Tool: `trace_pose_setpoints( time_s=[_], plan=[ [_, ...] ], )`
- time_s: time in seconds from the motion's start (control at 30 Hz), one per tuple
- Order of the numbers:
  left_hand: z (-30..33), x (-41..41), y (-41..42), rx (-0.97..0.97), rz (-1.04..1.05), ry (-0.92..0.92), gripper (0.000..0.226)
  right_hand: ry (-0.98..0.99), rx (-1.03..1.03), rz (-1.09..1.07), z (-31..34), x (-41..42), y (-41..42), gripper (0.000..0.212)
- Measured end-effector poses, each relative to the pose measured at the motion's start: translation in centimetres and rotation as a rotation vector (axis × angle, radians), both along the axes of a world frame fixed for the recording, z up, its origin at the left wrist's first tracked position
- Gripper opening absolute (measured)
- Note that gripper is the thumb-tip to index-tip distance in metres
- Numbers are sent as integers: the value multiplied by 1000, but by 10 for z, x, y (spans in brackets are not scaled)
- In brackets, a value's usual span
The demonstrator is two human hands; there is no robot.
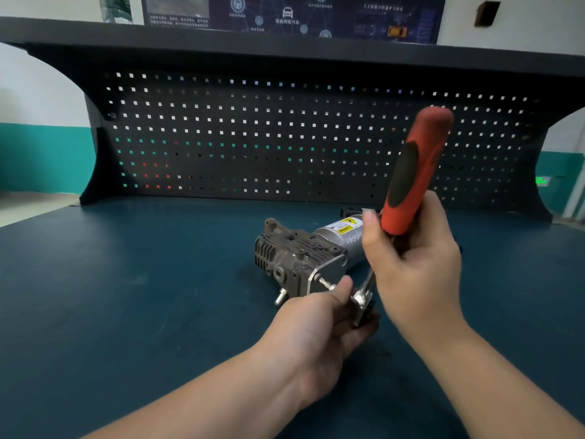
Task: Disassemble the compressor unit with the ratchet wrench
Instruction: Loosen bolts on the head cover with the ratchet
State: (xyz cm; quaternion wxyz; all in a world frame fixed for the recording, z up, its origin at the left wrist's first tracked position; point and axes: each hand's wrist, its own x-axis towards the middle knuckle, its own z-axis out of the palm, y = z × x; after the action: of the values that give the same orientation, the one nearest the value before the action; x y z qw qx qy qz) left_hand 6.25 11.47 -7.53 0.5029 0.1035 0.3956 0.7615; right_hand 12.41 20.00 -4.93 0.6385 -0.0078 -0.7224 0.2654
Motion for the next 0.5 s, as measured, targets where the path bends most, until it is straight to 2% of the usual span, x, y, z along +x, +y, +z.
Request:
trace_pose_setpoints(
  time_s=[0.1,0.17,0.23,0.27,0.3,0.33,0.4,0.5],
  plan=[
    [0,-1,1,7,7,6,16,30,-335,-154,-1,-6,14,18],
    [1,-1,1,4,14,-9,15,-103,-710,-224,-6,-9,31,17],
    [1,-1,1,3,10,-5,16,-236,-1123,-81,-16,-15,42,20],
    [1,-1,2,4,8,0,17,-261,-1236,-31,-19,-17,44,22],
    [1,-1,2,5,11,5,17,-256,-1255,-29,-20,-17,43,22],
    [1,-1,2,4,18,10,17,-206,-1154,-70,-20,-17,42,20],
    [0,-1,2,17,22,21,14,-50,-730,-179,-12,-13,35,16],
    [0,-1,0,34,-10,54,20,68,-101,-118,0,-4,14,20]
  ],
)
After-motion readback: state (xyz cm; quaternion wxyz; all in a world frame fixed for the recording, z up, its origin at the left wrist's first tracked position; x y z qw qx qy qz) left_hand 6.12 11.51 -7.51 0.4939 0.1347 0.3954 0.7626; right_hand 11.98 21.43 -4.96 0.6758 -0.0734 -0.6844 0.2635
